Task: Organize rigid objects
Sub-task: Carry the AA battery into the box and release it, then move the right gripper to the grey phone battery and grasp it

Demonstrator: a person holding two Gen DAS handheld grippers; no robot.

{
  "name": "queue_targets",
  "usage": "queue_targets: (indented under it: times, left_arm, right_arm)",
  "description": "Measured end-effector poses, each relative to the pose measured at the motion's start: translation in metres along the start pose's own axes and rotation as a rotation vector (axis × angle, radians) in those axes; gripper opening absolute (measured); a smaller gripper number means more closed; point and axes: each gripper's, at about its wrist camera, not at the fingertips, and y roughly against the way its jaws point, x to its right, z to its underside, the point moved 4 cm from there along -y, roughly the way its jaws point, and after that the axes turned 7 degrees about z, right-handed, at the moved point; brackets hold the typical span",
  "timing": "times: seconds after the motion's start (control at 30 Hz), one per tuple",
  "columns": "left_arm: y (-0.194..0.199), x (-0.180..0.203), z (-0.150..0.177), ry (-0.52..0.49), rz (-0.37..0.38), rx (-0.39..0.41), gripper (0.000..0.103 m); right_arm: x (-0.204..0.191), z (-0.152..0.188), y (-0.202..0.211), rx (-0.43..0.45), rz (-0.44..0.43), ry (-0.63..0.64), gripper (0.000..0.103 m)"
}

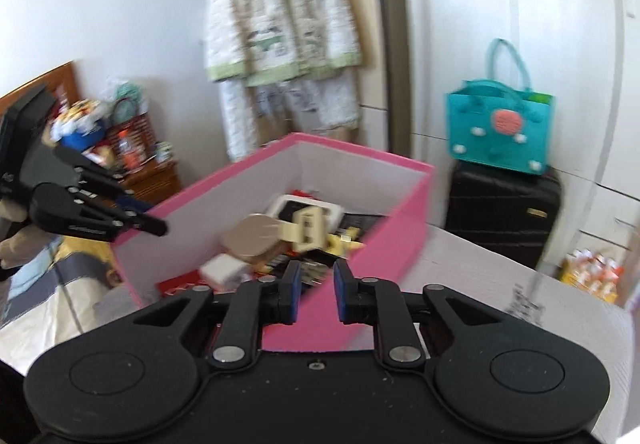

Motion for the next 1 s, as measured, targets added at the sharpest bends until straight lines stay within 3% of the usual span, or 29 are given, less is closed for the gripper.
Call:
queue_targets:
  times: [0.1, 0.27, 0.43, 0.5, 0.57, 0.6, 0.83, 1.0]
  left_arm:
    - [0.000, 0.000, 0.000, 0.000, -0.001, 0.000, 0.013]
    - [0.000, -0.001, 0.000, 0.003, 0.001, 0.002, 0.013]
    - [0.001, -0.001, 0.000, -0.001, -0.001, 0.002, 0.014]
    - [0.001, 0.000, -0.001, -0.001, 0.001, 0.003, 0.014]
    - [0.001, -0.001, -0.002, -0.001, -0.001, 0.003, 0.014]
    - [0.001, 0.000, -0.001, 0.000, 0.002, 0.003, 0.014]
    - [0.001, 0.000, -0.002, 0.000, 0.009, 0.002, 0.014]
    - [0.000, 0.000, -0.002, 0.003, 0.010, 0.004, 0.014]
  right_arm:
    - [0.027, 0.014, 0.004, -0.016, 0.055, -0.082, 0.031]
    - [0.059, 0.053, -0.007, -0.102, 0.149, -0.111, 0.063]
    - [0.063, 0.093, -0.039, -0.241, 0.169, -0.121, 0.072]
    - [0.065, 0.098, -0.044, -0.219, 0.181, -0.144, 0.076]
    - [0.064, 0.094, -0.052, -0.218, 0.176, -0.153, 0.093]
    - [0.065, 0.091, -0.058, -0.213, 0.168, -0.157, 0.096]
    - [0.067, 0.075, -0.096, -0.170, 0.218, -0.153, 0.102]
    - [0.065, 0.069, -0.109, -0.160, 0.259, -0.064, 0.102]
